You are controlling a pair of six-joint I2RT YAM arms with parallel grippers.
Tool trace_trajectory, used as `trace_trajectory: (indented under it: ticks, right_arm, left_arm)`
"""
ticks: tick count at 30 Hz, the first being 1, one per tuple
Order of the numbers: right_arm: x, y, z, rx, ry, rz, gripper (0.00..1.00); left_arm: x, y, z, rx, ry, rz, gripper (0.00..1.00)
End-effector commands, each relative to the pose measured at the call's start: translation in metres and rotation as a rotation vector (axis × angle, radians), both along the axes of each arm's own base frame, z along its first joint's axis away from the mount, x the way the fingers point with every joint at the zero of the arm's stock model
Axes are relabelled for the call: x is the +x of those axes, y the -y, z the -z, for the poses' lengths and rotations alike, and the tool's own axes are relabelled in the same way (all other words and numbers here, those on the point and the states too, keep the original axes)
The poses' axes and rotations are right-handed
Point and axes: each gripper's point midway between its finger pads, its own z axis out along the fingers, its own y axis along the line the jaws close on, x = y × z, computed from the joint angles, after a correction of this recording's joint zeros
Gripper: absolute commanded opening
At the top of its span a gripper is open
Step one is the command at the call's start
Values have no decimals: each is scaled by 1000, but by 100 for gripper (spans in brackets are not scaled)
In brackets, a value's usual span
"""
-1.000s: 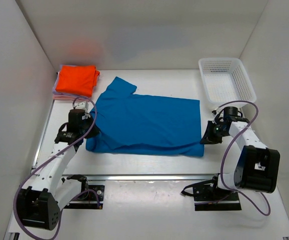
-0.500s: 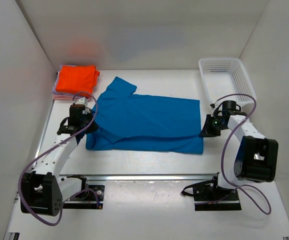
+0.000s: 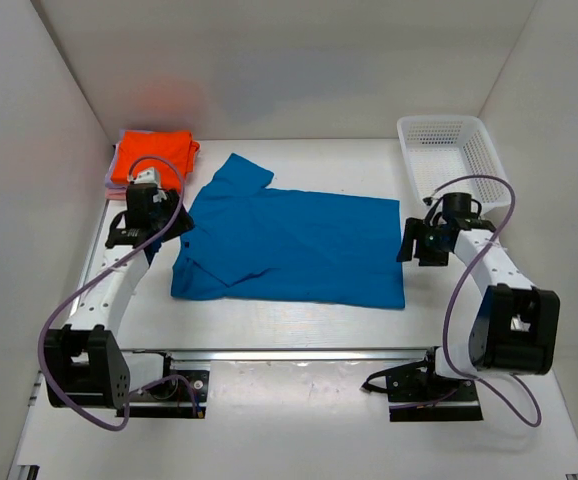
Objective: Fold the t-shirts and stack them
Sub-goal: Fold the flattened tshirt in 1/3 of the way
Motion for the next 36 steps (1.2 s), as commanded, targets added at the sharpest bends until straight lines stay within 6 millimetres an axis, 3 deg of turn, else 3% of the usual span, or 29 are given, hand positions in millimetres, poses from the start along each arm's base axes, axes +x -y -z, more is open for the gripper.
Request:
trace_trajectory:
  ticks: [1, 4, 9, 11, 12, 16, 18, 24, 29, 36]
  right_arm:
    - [4, 14, -24, -26, 75, 59, 59]
    - [-11, 1, -14, -5, 47, 36, 51]
    - [-20, -48, -10, 93, 45, -45, 28]
    - [-21, -63, -8, 126, 51, -71, 22]
    - [-18, -71, -8, 150, 60, -69, 16]
    - [-13, -89, -2, 211, 73, -87, 1]
    - [-16, -91, 9, 203, 35, -89, 0]
    - [-28, -83, 47, 178, -94, -88, 0]
    - [-42, -74, 62, 134, -174, -76, 0]
    - [-50, -52, 63, 82, -230, -41, 0]
  left_arm:
    - [-13, 5, -5, 14, -9, 32, 65]
    - [-36, 18, 21, -10, -70, 73, 54]
    - [-64, 38, 64, -26, -183, 132, 31]
    - [-69, 43, 77, -15, -204, 128, 7]
    - [-69, 38, 81, 5, -206, 104, 1]
    - [-70, 35, 95, 54, -242, 73, 0]
    - [-72, 38, 107, 81, -285, 93, 0]
    - [-80, 42, 131, 169, -404, 152, 0]
    - [-95, 52, 145, 171, -503, 232, 0]
    - [-121, 57, 155, 239, -615, 314, 0]
